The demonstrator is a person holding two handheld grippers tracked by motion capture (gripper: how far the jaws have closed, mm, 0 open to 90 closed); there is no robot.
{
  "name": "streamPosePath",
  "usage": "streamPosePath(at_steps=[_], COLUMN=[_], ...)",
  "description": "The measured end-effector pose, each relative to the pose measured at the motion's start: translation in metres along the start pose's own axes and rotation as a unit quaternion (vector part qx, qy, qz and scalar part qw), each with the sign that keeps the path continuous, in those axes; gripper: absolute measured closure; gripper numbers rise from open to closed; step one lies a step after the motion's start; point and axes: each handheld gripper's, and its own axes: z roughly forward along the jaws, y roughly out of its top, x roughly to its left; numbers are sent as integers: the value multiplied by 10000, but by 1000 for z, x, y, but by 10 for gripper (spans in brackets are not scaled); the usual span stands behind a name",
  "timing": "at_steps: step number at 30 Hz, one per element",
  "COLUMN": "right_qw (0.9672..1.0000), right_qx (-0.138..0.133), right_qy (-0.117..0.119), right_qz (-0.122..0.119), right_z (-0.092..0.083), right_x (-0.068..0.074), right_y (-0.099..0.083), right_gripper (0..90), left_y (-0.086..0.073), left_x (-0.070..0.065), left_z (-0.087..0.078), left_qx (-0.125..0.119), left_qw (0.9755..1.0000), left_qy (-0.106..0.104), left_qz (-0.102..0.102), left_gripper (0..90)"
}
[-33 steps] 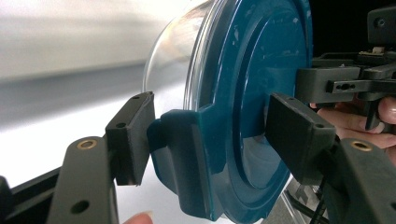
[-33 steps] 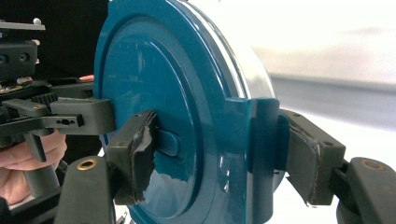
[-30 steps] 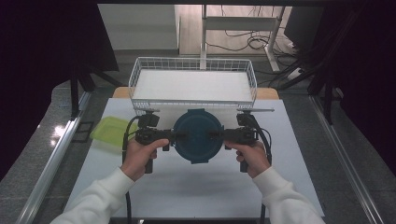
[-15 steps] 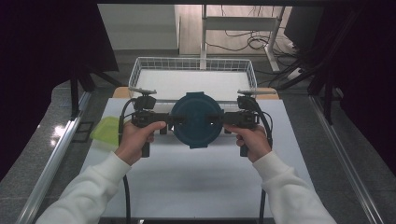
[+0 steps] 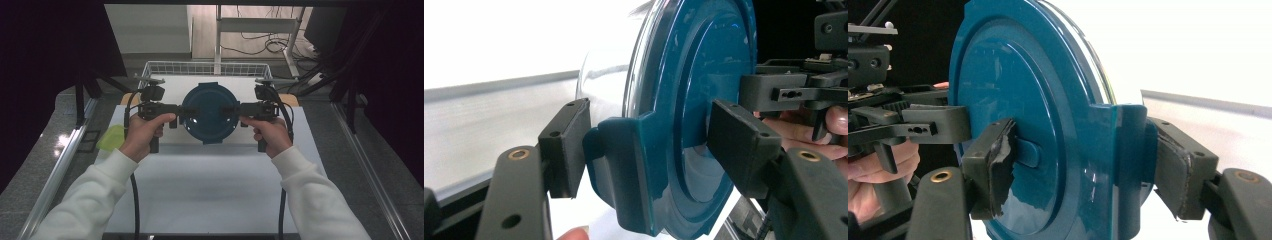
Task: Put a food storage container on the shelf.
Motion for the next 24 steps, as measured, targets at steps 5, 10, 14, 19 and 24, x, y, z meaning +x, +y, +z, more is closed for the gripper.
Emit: streamPosePath(at_steps=[5, 10, 14, 19, 24], right_qw=[10000, 10000, 10000, 9999, 9999], right_qx=[-26, -62, -73, -111, -133], right_qy=[-30, 5, 2, 23, 28], right_qz=[-51, -26, -23, 33, 104], right_z=[-1, 0, 1, 5, 6], right_x=[3, 3, 2, -3, -7], right_y=[10, 20, 27, 37, 47], right_gripper=[317, 317, 317, 317, 317], left_y=[9, 20, 29, 41, 53], left_x=[0, 0, 3, 6, 9], left_z=[-2, -3, -2, 2, 6], left_qx=[-85, -89, -86, -89, -45], left_qw=[10000, 10000, 10000, 10000, 10000], left_qy=[-12, 6, -7, 2, 1], left_qz=[-15, 10, 12, 7, 25], left_gripper=[355, 355, 357, 359, 360])
